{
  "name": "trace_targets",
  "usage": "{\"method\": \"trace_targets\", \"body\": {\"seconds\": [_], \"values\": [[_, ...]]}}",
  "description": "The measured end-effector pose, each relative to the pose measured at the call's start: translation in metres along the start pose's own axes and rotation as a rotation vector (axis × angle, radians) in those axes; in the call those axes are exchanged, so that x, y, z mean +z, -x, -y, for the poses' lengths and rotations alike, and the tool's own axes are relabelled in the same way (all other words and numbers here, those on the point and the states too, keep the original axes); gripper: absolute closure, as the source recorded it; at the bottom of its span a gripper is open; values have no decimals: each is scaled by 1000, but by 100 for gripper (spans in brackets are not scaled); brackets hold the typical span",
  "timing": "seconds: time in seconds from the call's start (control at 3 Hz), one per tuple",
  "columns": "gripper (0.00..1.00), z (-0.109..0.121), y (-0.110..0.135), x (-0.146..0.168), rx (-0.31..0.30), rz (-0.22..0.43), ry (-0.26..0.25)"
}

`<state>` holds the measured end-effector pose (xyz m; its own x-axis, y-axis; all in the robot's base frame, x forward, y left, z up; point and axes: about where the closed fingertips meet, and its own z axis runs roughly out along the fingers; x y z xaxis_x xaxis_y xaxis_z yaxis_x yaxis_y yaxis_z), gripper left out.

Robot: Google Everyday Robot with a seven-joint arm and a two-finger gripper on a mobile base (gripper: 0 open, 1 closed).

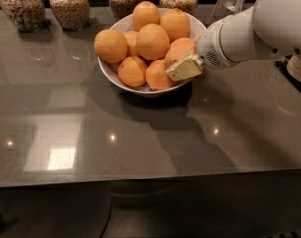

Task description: Pick orange from white bowl

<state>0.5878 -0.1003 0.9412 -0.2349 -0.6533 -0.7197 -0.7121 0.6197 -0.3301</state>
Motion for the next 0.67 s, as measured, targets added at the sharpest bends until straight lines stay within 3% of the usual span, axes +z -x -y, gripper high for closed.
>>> {"method": "trace_targets", "body": {"seconds": [0.33, 0.67], "values": [[100, 0, 8, -9, 16, 52, 40], [100, 4, 13, -23, 48, 148, 161]]}}
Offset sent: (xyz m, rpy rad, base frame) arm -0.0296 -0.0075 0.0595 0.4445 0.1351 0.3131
